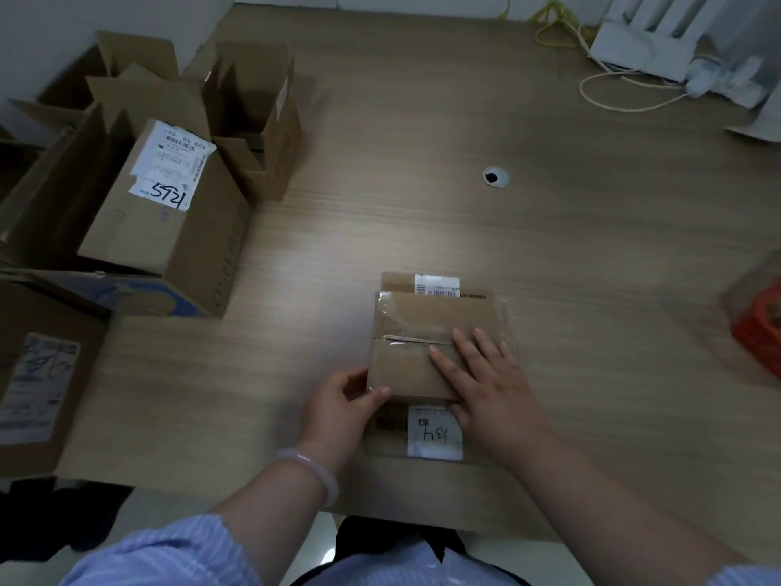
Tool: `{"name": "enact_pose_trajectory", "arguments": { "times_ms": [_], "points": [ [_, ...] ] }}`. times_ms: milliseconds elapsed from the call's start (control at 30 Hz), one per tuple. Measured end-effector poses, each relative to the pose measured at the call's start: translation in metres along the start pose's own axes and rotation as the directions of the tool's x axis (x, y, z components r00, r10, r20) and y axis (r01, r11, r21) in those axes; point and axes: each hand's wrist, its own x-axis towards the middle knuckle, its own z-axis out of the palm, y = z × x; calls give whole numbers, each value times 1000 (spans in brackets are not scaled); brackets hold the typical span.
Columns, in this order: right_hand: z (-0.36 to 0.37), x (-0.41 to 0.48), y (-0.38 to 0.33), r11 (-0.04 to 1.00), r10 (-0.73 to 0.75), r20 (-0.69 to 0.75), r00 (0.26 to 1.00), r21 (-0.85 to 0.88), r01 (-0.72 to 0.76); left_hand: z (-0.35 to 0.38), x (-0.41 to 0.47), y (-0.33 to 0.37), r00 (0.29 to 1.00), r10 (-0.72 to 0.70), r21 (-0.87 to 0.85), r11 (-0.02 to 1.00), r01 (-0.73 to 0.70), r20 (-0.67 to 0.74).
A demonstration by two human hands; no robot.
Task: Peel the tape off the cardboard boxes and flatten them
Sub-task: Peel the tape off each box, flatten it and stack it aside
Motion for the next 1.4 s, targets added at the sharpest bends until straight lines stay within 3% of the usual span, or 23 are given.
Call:
{"name": "enact_pose_trajectory", "arguments": {
  "times_ms": [233,467,800,1033,1300,1400],
  "points": [
    [4,-3,0,1000,2,18,1000,-19,-2,-5,-8,-7,991,-70,42,996,75,-118],
    [5,-3,1,1000,6,36,999,-12,-6,-1,-14,-9,981,-174,-35,985,172,-88],
    [6,-5,1,1000,12,68,998,-16,-11,-5,-14,3,986,126,355,931,-82,-104],
    [4,-5,0,1000,9,69,998,-11,-9,-16,-13,12,920,384,689,644,-332,84],
    [3,-5,0,999,12,82,997,-31,-9,-17,-11,11,930,350,703,633,-324,113],
    [3,-5,0,999,13,81,997,-34,-10,-17,-11,10,952,302,629,729,-270,59]
  ]
}}
